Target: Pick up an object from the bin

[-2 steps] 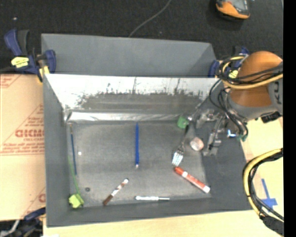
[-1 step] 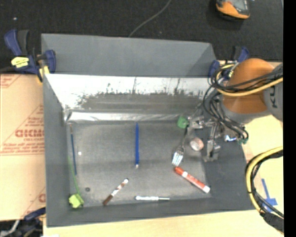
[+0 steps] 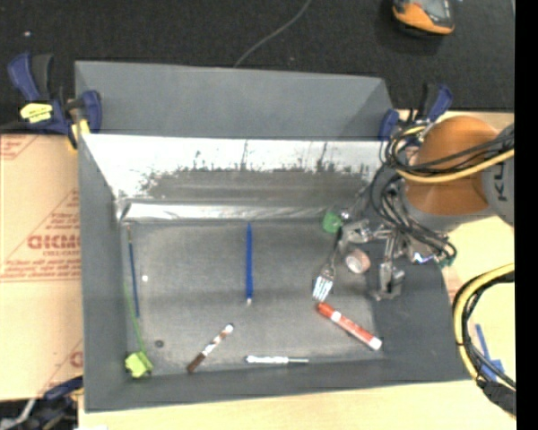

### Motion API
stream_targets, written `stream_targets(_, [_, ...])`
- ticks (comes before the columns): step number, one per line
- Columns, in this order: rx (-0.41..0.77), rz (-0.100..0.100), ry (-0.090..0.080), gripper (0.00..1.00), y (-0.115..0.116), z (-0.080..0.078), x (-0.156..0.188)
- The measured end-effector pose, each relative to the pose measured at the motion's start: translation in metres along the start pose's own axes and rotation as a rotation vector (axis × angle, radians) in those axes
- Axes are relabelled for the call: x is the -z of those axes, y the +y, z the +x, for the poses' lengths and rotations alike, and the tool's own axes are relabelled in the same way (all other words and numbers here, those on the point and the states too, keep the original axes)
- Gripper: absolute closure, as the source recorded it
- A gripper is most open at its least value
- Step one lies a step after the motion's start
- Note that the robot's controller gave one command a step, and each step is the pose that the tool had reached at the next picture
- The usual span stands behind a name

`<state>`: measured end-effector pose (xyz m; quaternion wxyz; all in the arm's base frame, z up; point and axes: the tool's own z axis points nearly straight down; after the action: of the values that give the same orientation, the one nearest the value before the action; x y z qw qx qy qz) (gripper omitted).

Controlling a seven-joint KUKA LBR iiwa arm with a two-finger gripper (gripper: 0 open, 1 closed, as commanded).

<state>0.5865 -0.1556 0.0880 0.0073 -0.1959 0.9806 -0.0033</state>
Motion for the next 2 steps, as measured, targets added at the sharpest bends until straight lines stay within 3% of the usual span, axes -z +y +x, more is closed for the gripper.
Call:
stream_targets(1, [-0.150, 0.002, -0.004, 1.00, -0.0178, -0.0473, -0.0152])
stream_targets(2, [-0.150, 0.001, -0.001, 0.00, -0.0175, -0.0464, -0.0163])
